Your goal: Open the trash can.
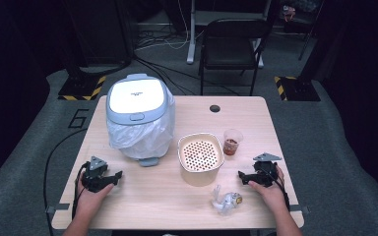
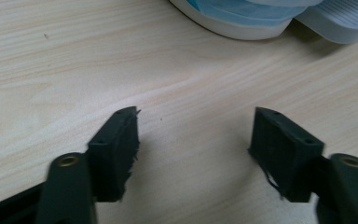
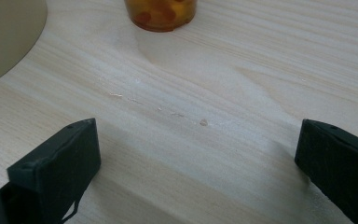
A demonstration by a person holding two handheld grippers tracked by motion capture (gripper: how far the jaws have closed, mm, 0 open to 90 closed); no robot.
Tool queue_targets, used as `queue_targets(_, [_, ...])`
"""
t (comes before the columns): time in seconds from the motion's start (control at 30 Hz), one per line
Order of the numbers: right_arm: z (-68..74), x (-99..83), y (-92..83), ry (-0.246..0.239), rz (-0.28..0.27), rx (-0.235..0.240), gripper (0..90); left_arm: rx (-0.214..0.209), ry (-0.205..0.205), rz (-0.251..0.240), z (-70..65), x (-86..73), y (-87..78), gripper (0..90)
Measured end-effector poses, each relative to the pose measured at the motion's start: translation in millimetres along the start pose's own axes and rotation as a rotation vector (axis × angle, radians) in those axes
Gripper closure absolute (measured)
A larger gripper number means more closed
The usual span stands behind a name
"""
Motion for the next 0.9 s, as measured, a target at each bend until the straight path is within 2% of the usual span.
queue_targets(0.1, [-0.5, -1.0, -1.0, -0.023, 0.001, 0.006, 0.0, -0.02, 0.009, -0.008, -4.2, 2.9, -4.9, 35.6])
queue_targets(0.17, [-0.4, -1.1, -1.1, -0.022, 0.001, 0.006, 0.0, -0.048, -0.005, -0.021, -12.2, 5.6, -10.7, 35.6])
queue_targets(0.2, [-0.4, -1.1, -1.1, -0.022, 0.001, 0.006, 0.0, -0.048, -0.005, -0.021, -12.2, 5.6, -10.7, 35.6])
queue_targets(0.23, [-0.4, -1.0, -1.1, -0.022, 0.001, 0.006, 0.0, -0.072, 0.01, -0.019, -17.5, 7.4, -15.5, 35.6])
queue_targets(0.27, [-0.4, -1.0, -1.1, -0.022, 0.0, 0.006, 0.0, -0.089, 0.002, -0.031, -21.7, 9.3, -17.0, 36.2])
queue_targets(0.4, [-0.4, -1.0, -1.1, -0.022, 0.001, 0.006, 0.0, -0.115, 0.0, -0.039, -27.8, 11.2, -19.6, 37.0])
queue_targets(0.43, [-0.4, -1.0, -1.1, -0.021, 0.001, 0.006, 0.0, -0.144, 0.009, -0.028, -33.6, 10.9, -22.3, 37.0])
queue_targets(0.63, [-0.4, -1.0, -1.1, -0.022, 0.001, 0.006, 0.0, -0.178, 0.027, -0.05, -44.8, 17.3, -30.4, 37.0])
queue_targets(0.73, [-0.4, -1.0, -1.1, -0.022, 0.001, 0.006, 0.0, -0.187, 0.021, -0.056, -49.5, 20.3, -33.7, 37.0])
queue_targets(0.77, [-0.4, -1.1, -1.1, -0.022, 0.001, 0.006, 0.0, -0.215, 0.027, -0.059, -56.2, 23.0, -36.7, 37.0])
queue_targets(0.9, [-0.3, -1.0, -1.0, -0.021, 0.0, 0.005, 0.0, -0.244, 0.07, -0.058, -69.9, 26.4, -39.0, 36.9])
Point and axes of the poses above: each handheld gripper's, and its own axes: y roughly forward along the jaws, x roughly out of its top, z roughly to its left, the point moved 6 cm from there along y, roughly forward along the jaws, and after that the axes turned 15 degrees about x, right-handed, at the moved point
